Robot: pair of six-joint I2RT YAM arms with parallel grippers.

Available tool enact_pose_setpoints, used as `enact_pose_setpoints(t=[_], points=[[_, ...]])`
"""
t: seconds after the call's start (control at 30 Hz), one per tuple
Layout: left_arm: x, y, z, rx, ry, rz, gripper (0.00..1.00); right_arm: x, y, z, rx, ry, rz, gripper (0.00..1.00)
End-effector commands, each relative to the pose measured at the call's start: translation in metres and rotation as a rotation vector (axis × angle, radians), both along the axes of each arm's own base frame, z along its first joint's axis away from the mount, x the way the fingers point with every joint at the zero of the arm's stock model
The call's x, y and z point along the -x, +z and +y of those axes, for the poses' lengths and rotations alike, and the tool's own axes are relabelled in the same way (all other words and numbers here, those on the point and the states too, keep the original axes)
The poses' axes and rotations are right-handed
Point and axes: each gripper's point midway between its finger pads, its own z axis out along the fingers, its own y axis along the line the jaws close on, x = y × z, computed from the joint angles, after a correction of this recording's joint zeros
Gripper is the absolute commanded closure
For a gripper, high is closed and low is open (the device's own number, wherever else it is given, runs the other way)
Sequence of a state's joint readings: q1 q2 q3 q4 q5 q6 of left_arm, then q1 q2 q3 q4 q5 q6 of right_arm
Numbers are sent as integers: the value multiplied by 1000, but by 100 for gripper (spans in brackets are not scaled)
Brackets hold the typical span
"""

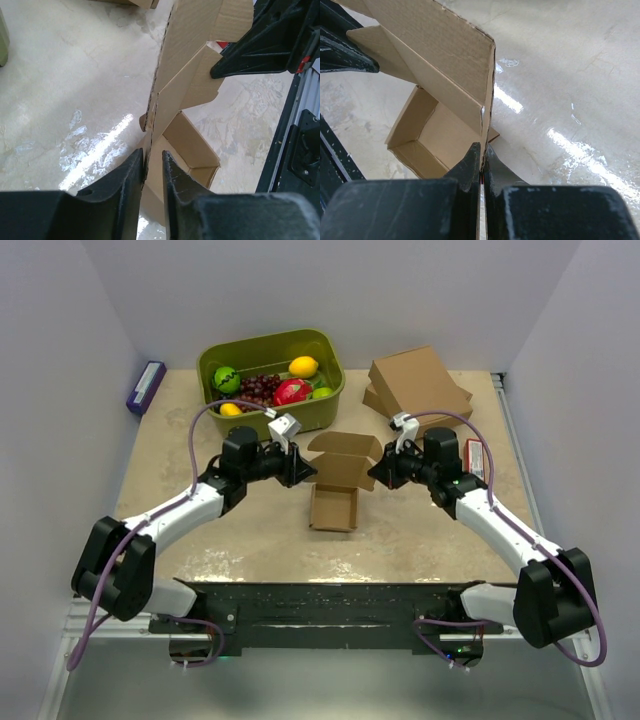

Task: Fold the paper box

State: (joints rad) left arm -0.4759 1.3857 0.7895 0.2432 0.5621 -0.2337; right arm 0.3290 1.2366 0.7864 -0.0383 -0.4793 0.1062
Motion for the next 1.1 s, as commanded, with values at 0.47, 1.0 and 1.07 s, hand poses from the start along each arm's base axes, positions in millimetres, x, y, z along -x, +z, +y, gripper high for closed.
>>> enact_pose_setpoints(t=[0.47,1.0,1.07], points=[[-40,13,-34,-93,143,-101,100,-34,61,0,-99,-332,-205,100],[-88,2,-54,-38,295,-152,100,-67,64,18,-173,-545,-303,100],[-88,-3,-58,-27,292,-147,100,-68,55,23,-168,-548,-298,100]])
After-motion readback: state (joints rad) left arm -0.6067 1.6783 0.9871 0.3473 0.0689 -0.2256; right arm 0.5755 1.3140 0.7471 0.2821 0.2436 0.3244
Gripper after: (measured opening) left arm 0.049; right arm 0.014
